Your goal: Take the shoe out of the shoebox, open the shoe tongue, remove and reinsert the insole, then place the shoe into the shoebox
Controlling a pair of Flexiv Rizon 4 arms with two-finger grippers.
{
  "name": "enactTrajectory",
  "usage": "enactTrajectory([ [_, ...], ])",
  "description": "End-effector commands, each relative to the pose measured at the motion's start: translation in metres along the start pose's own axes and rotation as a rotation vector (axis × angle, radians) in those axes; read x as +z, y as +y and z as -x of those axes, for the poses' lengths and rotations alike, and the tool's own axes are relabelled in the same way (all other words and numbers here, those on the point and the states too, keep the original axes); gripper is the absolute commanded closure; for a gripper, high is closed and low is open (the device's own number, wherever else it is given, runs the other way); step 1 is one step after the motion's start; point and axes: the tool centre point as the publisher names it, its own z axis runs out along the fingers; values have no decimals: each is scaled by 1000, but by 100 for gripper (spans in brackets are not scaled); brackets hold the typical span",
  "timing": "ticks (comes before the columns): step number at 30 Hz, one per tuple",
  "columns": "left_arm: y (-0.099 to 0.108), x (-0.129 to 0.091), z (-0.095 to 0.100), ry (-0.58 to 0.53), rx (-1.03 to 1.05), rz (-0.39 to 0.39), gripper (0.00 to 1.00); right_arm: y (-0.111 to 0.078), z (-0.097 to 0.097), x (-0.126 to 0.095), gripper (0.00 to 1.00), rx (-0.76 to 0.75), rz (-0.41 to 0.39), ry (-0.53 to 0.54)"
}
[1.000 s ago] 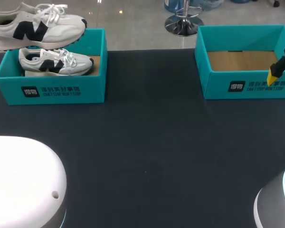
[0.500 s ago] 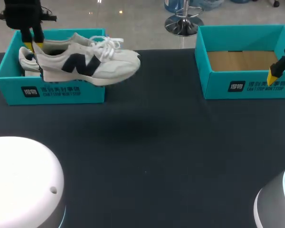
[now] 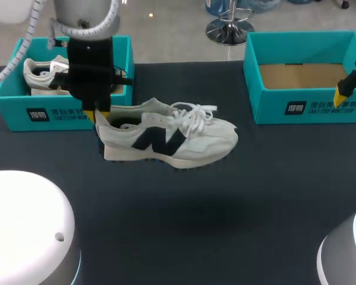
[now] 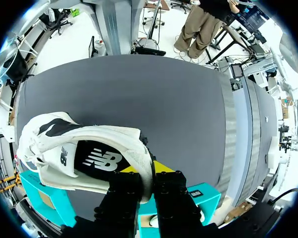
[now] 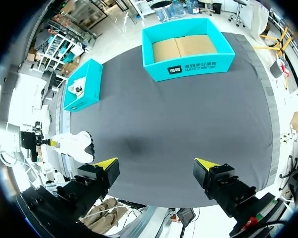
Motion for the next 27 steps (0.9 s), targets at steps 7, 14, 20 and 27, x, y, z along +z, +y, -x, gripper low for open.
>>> enactTrajectory([
  [7,-18,15,13,29,-38,104,100,3,-1,0,0,0,-6,-3],
  [14,-18,15,13,29,-38,104,100,3,-1,0,0,0,-6,-3],
  [20,-18,18,16,25,-43,110,100,3,-1,0,0,0,-6,-3],
  [27,-16,76,50,58,-97,140,100,3,-1,0,0,0,-6,-3],
])
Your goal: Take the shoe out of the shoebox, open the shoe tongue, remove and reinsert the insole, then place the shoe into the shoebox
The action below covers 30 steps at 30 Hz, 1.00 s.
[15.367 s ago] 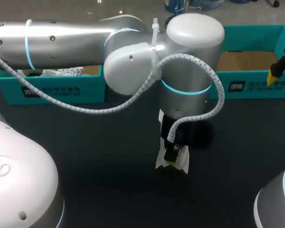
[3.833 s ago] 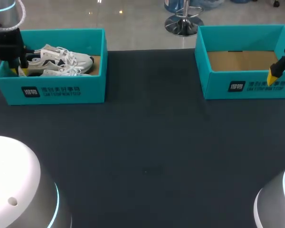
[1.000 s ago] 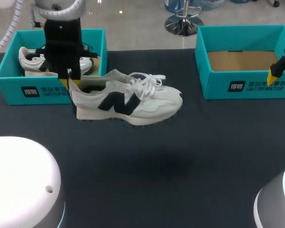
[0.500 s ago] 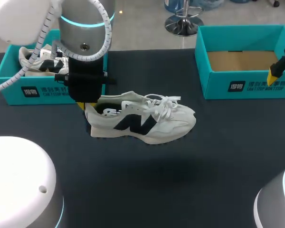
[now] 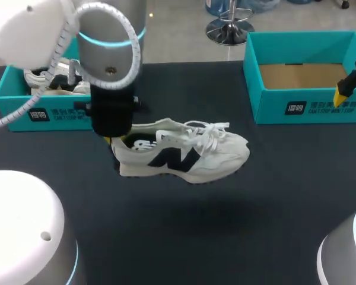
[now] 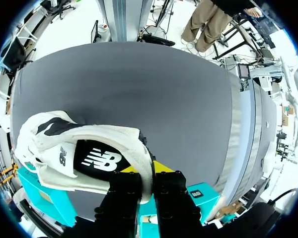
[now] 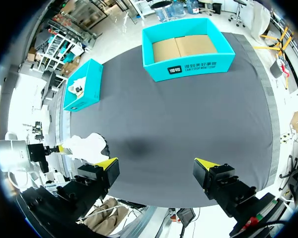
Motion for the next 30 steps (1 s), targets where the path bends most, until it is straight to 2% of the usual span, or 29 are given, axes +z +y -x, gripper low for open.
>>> enactTrajectory([
  [1,-5,46,22,37,-41,29,100,3,-1,0,0,1,-6,-3],
  [5,-10,78,31,54,-41,23,100,3,-1,0,0,1,-6,-3],
  [7,-10,94,35,90,-45,-11,100,3,-1,0,0,1,-6,-3],
  [12,-11,122,39,95,-59,-48,100,3,-1,0,0,1,-6,-3],
  [20,-7,149,44,122,-115,-50,100,3,-1,0,0,1,-6,-3],
  [30,-6,167,48,141,-128,-45,100,3,-1,0,0,1,-6,-3],
])
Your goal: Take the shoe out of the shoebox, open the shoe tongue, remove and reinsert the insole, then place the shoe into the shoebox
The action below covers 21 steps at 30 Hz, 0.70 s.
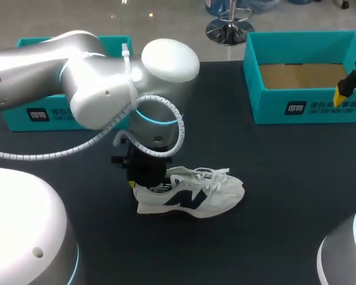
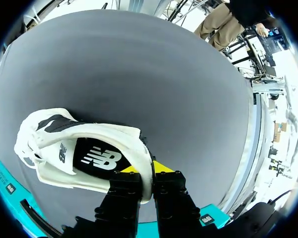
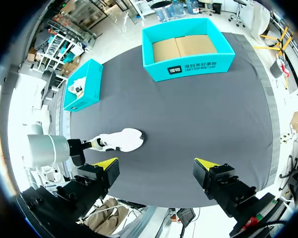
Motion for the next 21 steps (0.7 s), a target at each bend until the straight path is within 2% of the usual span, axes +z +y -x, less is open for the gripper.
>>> enactTrajectory([
  [1,1,5,5,6,-6,-3,100,3,-1,0,0,0,-7,-3],
  [3,1,6,4,12,-13,-1,100,3,-1,0,0,0,-7,-3],
  [4,0,6,3,13,-6,0,55,3,-1,0,0,0,-7,-3],
  [5,-1,5,3,14,-5,2,0,3,-1,0,0,0,-7,-3],
  [8,-1,0,-4,-2,-15,-5,0,3,-1,0,0,0,-7,-3],
  [11,-3,-20,-20,-51,-18,-19,0,3,-1,0,0,0,-7,-3],
  [12,-3,-34,-33,-110,-16,-52,0,3,-1,0,0,0,-7,-3],
  [14,-4,-53,-51,-152,-25,-68,0,3,-1,0,0,0,-7,-3],
  [15,-5,-65,-68,-218,-37,-129,0,3,-1,0,0,0,-7,-3],
  [17,-6,-75,-94,-292,-63,-223,0,3,-1,0,0,0,-7,-3],
  [19,-8,-74,-120,-377,-99,-343,0,3,-1,0,0,0,-7,-3],
  [21,-8,-67,-142,-431,-151,-411,0,3,-1,0,0,0,-7,-3],
])
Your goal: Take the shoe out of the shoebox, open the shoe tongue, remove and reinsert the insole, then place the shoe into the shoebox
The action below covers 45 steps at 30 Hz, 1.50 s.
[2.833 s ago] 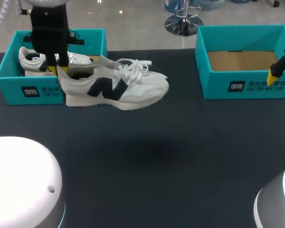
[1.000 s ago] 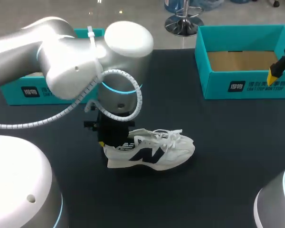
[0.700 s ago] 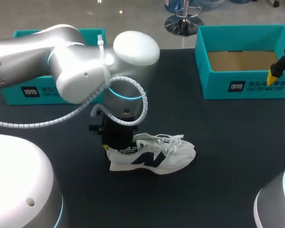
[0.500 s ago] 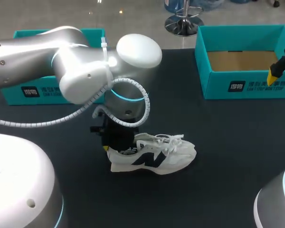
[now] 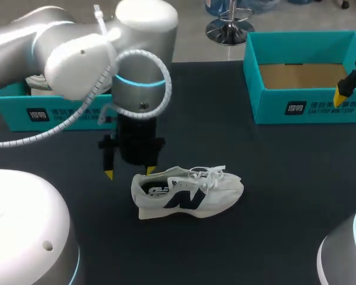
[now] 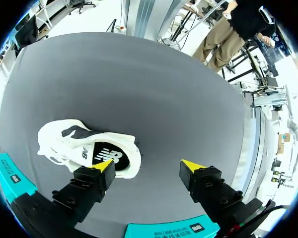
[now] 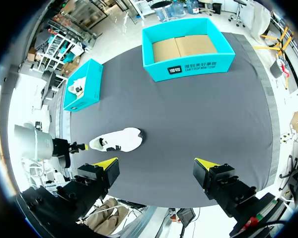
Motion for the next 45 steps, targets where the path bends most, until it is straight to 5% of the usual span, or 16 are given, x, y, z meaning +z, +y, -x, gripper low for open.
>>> enactTrajectory([
  [1,8,-6,-115,-394,-107,-260,0,3,-1,0,0,0,-6,-3],
  [8,4,17,-166,-468,-309,-324,0,3,-1,0,0,0,-6,-3],
  [27,4,17,-166,-468,-309,-324,0,3,-1,0,0,0,-6,-3],
  [33,37,52,-195,-798,-705,-586,0,3,-1,0,0,0,-6,-3],
  [36,43,62,-207,-878,-794,-641,0,3,-1,0,0,0,-6,-3],
  [45,39,75,-192,-825,-856,-785,0,3,-1,0,0,0,-6,-3],
])
